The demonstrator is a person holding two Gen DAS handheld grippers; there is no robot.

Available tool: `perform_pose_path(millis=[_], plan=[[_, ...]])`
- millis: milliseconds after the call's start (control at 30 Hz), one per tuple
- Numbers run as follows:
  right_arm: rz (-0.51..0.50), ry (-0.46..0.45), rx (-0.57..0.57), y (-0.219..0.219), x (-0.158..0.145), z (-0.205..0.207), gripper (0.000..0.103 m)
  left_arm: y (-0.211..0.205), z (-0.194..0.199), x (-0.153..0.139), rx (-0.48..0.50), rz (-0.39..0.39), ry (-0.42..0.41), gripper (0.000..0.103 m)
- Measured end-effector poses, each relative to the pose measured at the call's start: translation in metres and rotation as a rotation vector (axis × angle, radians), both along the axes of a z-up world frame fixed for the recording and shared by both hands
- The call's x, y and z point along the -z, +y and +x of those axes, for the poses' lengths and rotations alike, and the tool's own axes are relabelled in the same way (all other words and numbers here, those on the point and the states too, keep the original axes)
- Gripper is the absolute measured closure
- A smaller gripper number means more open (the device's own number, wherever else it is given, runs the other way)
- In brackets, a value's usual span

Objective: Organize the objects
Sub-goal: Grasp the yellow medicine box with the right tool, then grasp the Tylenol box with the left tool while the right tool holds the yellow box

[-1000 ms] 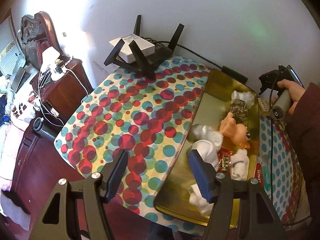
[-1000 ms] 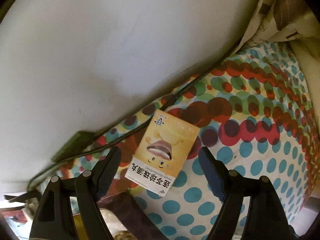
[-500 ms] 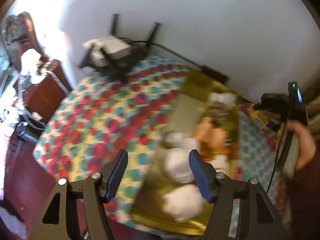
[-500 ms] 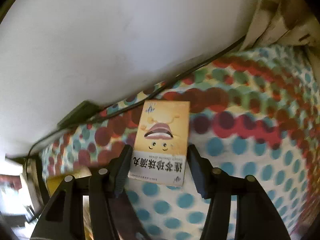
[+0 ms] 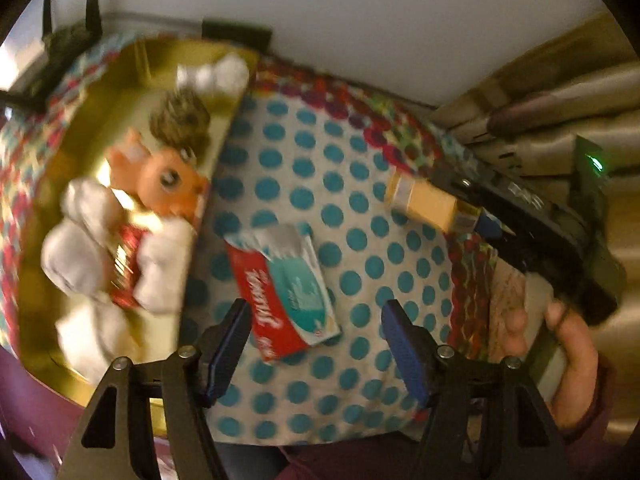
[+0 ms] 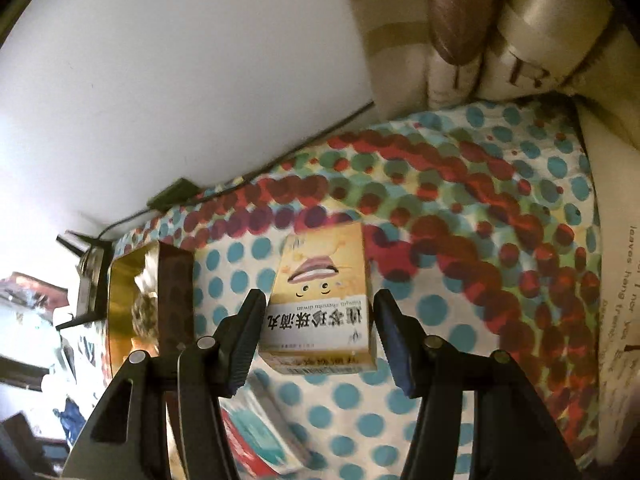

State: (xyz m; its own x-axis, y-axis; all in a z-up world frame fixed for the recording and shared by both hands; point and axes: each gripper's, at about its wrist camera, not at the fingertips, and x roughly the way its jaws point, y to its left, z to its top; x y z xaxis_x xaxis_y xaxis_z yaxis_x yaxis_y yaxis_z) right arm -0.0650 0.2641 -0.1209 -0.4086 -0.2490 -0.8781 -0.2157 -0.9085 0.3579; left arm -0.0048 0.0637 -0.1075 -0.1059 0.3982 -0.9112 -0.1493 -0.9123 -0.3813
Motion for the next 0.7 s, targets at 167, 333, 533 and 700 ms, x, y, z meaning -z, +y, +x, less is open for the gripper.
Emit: perform_pose_path(millis=[167, 333, 533, 700], plan=[[-0.038, -0.017, -0.078, 0.022, 0.015, 0.008, 0.050, 0.019, -0.001, 0.023, -0.092, -0.076, -0.088, 0.034], [-0.096, -0.007, -0.167, 0.029, 0.021, 0.007, 0.054, 0.022, -0.001, 0.042, -0.170, -0.140, -0.111, 0.034], [-0.149, -0.027, -0.249, 0.029, 0.030, 0.008, 0.054, 0.022, -0.006, 0.056, -0.225, -0.222, -0.126, 0.034], [-0.156, -0.018, -0.310, 0.027, 0.031, 0.012, 0.054, 0.030, -0.011, 0.058, -0.217, -0.282, -0.068, 0.033]])
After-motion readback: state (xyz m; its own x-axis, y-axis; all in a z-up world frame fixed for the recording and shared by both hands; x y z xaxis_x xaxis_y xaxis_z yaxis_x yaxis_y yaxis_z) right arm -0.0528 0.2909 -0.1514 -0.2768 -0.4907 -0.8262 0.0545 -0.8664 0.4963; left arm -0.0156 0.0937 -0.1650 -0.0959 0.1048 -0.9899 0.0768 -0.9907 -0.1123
